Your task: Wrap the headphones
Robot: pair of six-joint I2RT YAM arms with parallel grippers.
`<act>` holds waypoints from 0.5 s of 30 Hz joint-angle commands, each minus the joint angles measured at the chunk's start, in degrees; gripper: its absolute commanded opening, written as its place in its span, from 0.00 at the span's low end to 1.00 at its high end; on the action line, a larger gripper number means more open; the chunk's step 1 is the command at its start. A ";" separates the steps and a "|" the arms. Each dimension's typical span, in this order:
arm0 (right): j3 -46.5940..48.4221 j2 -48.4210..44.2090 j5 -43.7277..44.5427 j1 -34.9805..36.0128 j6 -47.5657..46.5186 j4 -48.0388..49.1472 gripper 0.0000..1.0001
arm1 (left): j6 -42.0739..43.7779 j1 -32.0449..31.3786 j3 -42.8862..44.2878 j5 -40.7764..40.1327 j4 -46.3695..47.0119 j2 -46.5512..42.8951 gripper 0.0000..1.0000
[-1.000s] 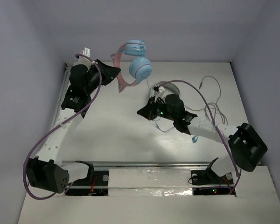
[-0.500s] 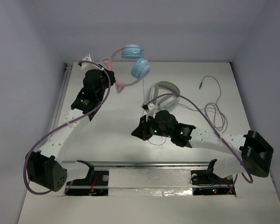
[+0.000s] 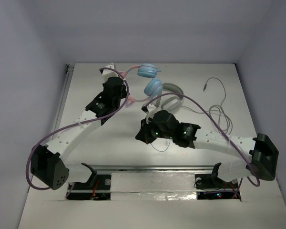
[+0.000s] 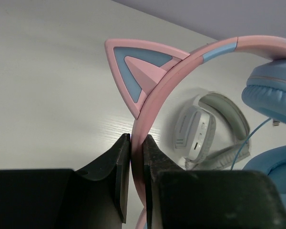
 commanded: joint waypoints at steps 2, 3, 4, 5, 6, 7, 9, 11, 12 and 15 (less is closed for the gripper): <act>0.30 0.62 3.06 0.67 -1.02 -5.46 0.00 | -0.44 0.19 3.83 3.74 4.81 -3.85 0.00; 1.26 0.27 2.27 0.67 -1.28 -6.86 0.00 | 0.35 -1.73 5.50 3.04 3.14 -3.05 0.00; 2.23 0.01 1.22 0.67 -1.54 -7.74 0.00 | 1.32 -2.53 5.86 2.34 2.61 -2.26 0.00; 3.28 -0.26 -0.53 0.67 -2.15 -8.97 0.00 | 2.20 -3.23 6.04 2.24 1.30 -0.60 0.00; 5.90 -0.61 -1.07 0.67 -3.90 -12.20 0.00 | 3.08 -4.28 6.13 2.07 0.41 0.11 0.00; 7.41 -1.48 -1.42 0.67 -4.87 -14.32 0.00 | 3.78 -4.29 5.87 2.42 -0.29 0.64 0.00; 10.22 -2.36 -1.86 0.67 -8.29 -20.98 0.00 | 5.27 -4.90 4.82 2.07 -3.54 1.79 0.00; 14.35 -3.16 0.05 0.67 -10.32 -25.39 0.00 | 6.86 -4.91 3.76 2.16 -6.08 1.79 0.00; 15.85 -3.07 1.11 0.67 -12.25 -29.50 0.00 | 8.00 -4.91 2.45 2.76 -6.36 1.62 0.00; 20.60 -1.76 4.02 0.67 -15.68 -34.89 0.00 | 12.30 -5.52 1.48 5.66 -10.40 1.70 0.00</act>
